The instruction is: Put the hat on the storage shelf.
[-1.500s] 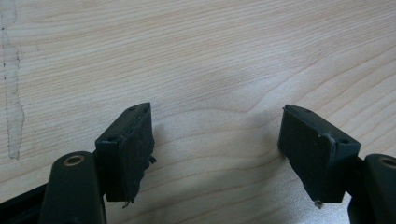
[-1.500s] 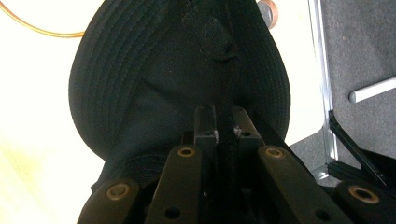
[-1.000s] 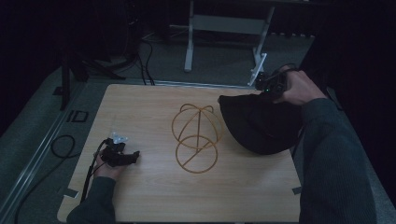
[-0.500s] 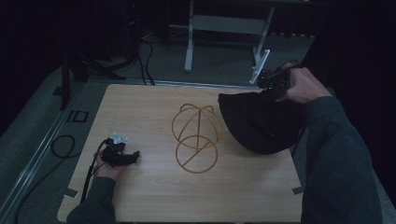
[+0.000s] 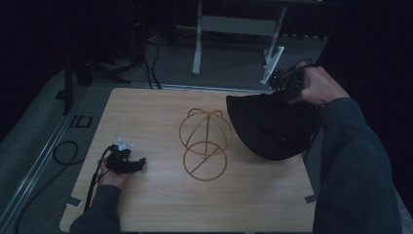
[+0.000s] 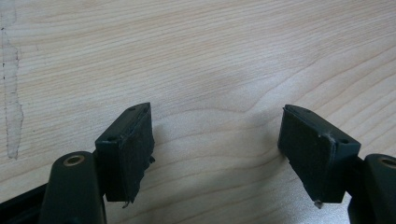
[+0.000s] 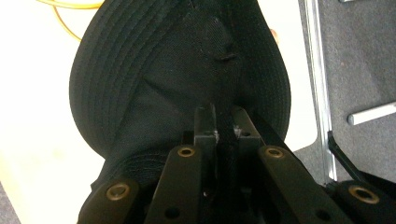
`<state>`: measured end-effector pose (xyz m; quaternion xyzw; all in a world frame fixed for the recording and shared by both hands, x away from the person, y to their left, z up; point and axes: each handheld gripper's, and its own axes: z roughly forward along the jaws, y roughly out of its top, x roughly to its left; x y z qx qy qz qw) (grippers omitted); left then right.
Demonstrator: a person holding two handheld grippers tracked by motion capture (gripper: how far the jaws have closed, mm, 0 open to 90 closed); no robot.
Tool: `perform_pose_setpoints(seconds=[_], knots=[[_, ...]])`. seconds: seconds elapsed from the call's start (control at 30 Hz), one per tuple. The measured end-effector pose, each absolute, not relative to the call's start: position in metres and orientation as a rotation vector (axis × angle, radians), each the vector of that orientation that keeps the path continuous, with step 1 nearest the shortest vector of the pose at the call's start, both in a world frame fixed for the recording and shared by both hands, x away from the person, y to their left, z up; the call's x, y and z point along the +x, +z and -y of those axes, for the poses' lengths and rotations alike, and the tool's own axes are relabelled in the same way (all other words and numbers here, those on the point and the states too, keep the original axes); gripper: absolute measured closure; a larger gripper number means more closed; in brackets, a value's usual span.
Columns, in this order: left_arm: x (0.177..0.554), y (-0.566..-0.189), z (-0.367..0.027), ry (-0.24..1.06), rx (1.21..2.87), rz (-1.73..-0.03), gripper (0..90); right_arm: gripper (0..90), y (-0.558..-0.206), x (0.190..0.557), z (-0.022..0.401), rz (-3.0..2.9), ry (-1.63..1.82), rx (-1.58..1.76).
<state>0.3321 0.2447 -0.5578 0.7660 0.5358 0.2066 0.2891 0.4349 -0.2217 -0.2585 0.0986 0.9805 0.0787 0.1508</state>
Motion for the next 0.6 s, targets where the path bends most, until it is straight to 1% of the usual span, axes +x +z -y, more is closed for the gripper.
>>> perform_pose_setpoints(seconds=[0.6], knots=[[0.332,-0.558,-0.244,0.552,2.04,-1.431,26.9,84.9,-0.24,0.426,0.226,-2.817,0.3,0.275]])
